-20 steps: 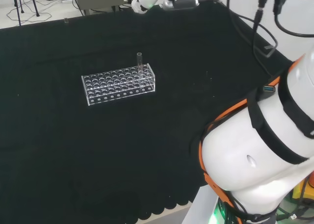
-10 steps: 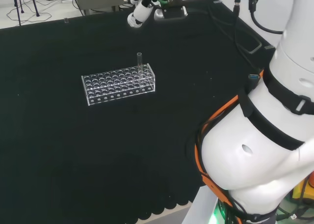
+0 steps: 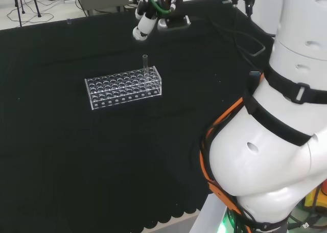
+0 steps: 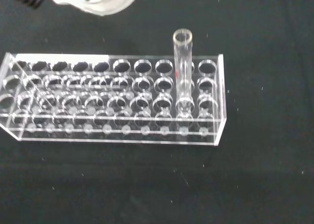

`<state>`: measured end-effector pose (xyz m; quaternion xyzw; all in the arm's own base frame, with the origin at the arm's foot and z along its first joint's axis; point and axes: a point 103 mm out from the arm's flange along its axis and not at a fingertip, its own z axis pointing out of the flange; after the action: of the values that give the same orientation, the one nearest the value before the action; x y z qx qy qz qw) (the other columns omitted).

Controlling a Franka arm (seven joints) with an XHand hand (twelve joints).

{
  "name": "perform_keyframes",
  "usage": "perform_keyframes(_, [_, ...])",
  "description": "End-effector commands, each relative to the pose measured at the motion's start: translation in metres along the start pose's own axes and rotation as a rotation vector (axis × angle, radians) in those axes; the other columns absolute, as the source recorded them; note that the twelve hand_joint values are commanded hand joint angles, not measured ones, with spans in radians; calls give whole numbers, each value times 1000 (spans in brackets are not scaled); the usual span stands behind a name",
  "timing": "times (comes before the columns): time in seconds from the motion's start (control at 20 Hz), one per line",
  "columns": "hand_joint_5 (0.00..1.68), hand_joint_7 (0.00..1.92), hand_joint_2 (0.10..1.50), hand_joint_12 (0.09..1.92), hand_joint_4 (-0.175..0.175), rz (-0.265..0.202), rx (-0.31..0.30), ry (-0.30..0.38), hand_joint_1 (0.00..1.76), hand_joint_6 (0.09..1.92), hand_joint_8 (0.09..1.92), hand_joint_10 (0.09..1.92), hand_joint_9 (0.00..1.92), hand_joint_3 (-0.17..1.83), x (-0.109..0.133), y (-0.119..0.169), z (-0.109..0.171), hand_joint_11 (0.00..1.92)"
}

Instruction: Pick up the test tube.

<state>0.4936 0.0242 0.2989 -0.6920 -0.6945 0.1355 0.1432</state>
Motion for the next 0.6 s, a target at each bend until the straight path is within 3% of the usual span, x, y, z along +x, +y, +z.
perform_keyframes(0.05, [385, 309, 693, 1497, -152, 16, 94, -29, 860, 87, 963, 969, 335, 631, -5, 30, 32, 113])
perform_keyframes(0.6, [394, 339, 691, 1495, -155, 21, 181, -62, 867, 88, 972, 966, 344, 636, -11, 49, 60, 114])
